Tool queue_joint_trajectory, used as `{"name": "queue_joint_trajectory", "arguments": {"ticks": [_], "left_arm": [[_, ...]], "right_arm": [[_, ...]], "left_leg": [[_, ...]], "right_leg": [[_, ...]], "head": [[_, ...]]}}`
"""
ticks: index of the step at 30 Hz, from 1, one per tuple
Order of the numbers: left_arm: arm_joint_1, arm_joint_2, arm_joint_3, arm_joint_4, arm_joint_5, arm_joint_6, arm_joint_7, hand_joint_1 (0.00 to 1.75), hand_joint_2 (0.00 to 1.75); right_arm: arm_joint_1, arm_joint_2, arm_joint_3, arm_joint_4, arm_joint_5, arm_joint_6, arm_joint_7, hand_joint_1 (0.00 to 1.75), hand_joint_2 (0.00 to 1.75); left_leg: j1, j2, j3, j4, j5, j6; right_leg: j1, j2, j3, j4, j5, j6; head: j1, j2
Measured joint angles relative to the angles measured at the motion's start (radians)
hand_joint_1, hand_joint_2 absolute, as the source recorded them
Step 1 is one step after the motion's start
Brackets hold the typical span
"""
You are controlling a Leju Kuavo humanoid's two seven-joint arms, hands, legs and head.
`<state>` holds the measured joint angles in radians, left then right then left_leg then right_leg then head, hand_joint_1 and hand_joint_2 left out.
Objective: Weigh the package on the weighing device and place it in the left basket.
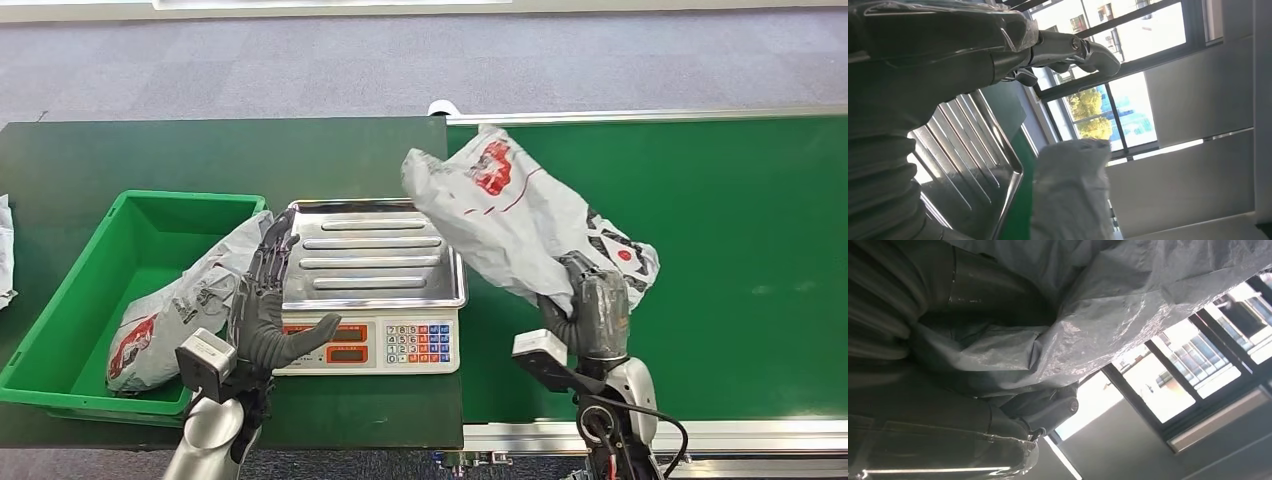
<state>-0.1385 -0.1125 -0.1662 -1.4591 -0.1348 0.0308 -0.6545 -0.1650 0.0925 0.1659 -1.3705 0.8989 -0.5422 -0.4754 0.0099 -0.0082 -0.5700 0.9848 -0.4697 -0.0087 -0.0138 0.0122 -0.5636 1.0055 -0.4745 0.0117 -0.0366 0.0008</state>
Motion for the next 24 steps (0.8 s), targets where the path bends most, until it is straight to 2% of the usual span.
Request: {"name": "queue_joint_trajectory", "arguments": {"ticks": [7, 10, 17, 21, 24], "left_arm": [[0.003, 0.000, 0.001, 0.000, -0.013, 0.000, 0.002, 0.00, 1.75], [0.006, 0.000, 0.001, 0.000, -0.013, -0.003, 0.002, 0.00, 1.75], [0.007, 0.000, 0.003, 0.000, -0.011, -0.013, 0.003, 0.00, 1.75], [0.007, -0.001, 0.003, 0.000, -0.010, -0.017, 0.004, 0.00, 1.75], [0.005, -0.001, 0.004, 0.001, -0.006, -0.027, 0.006, 0.00, 1.75]], "right_arm": [[-0.025, -0.013, 0.116, 0.097, 0.228, -0.019, 0.109, 1.73, 1.75], [-0.038, -0.018, 0.148, 0.140, 0.289, -0.040, 0.132, 1.71, 1.75], [-0.048, -0.026, 0.201, 0.173, 0.330, -0.118, 0.122, 1.75, 1.75], [-0.049, -0.027, 0.217, 0.175, 0.347, -0.132, 0.118, 1.75, 1.75], [-0.045, -0.026, 0.219, 0.162, 0.404, -0.144, 0.082, 1.75, 1.75]], "left_leg": [[0.000, 0.000, 0.000, 0.000, 0.000, 0.000], [0.000, -0.001, 0.000, 0.000, 0.000, 0.000], [0.000, -0.001, 0.000, 0.000, 0.000, 0.000], [0.000, -0.001, 0.000, 0.000, 0.000, 0.000], [0.000, -0.001, 0.000, 0.000, 0.000, 0.000]], "right_leg": [[0.000, 0.000, 0.000, 0.000, 0.000, 0.000], [0.000, 0.000, 0.000, 0.000, 0.000, 0.000], [0.000, 0.000, 0.000, 0.000, 0.000, 0.000], [0.000, 0.000, 0.000, 0.000, 0.000, 0.000], [0.000, 0.000, 0.000, 0.000, 0.000, 0.000]], "head": [[0.000, 0.000], [0.000, 0.000], [0.000, 0.000], [0.000, 0.000], [0.000, 0.000]]}}
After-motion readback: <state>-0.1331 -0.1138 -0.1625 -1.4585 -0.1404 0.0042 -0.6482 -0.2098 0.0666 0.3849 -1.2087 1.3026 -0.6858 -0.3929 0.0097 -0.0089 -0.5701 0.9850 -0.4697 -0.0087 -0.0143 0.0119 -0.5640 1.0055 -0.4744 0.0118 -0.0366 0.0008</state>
